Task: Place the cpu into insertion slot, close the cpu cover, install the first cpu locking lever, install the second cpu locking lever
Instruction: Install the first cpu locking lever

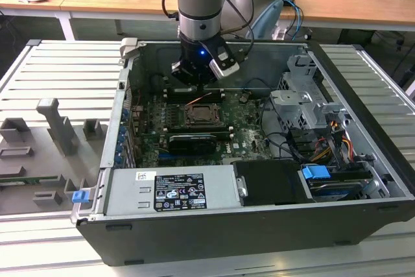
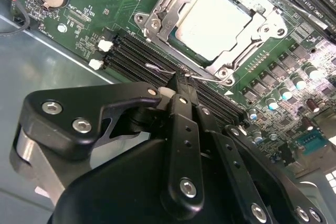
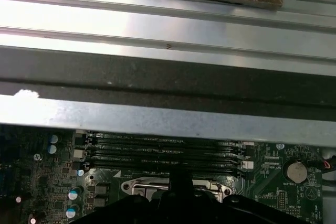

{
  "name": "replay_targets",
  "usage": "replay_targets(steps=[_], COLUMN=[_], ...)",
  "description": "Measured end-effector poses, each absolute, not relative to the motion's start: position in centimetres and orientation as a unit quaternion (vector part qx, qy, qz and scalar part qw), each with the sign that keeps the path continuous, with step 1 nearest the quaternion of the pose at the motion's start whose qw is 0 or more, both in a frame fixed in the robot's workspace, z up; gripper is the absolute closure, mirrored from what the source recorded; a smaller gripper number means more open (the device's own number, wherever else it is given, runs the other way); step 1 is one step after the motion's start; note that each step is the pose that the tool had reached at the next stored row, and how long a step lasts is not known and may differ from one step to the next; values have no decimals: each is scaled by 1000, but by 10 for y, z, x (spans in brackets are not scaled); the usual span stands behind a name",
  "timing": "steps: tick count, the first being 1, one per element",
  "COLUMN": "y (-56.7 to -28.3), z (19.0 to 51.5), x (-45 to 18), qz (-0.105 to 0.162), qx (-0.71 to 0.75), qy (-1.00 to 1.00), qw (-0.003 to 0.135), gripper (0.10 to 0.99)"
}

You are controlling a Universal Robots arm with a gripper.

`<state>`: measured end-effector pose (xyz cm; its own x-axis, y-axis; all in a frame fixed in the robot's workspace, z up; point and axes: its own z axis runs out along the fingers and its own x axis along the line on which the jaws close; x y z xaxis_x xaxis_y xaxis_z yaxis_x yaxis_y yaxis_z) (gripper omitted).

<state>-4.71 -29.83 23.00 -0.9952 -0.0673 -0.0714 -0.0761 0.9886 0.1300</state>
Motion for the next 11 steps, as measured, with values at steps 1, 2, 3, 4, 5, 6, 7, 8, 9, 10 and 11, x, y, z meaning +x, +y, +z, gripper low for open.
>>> replay_targets(steps=[1,2,3,4,5,6,7,8,9,10,11], y=[-298,-298,-298,-298,-297,-296,-296,-295,-295,-295,-294], z=[230,229,229,228,227,226,226,225,224,223,222], x=[-47,-47,-47,-47,-47,-47,-47,-47,-47,-46,-46], qz=[66,66,66,66,66,66,66,66,66,66,66], qx=[-36,-36,-36,-36,-36,-36,-36,-36,-36,-36,-36], qy=[997,997,997,997,997,997,997,997,997,997,997], qw=[33,33,34,34,34,34,34,34,34,34,34], gripper=[980,980,980,980,980,980,980,980,980,980,980])
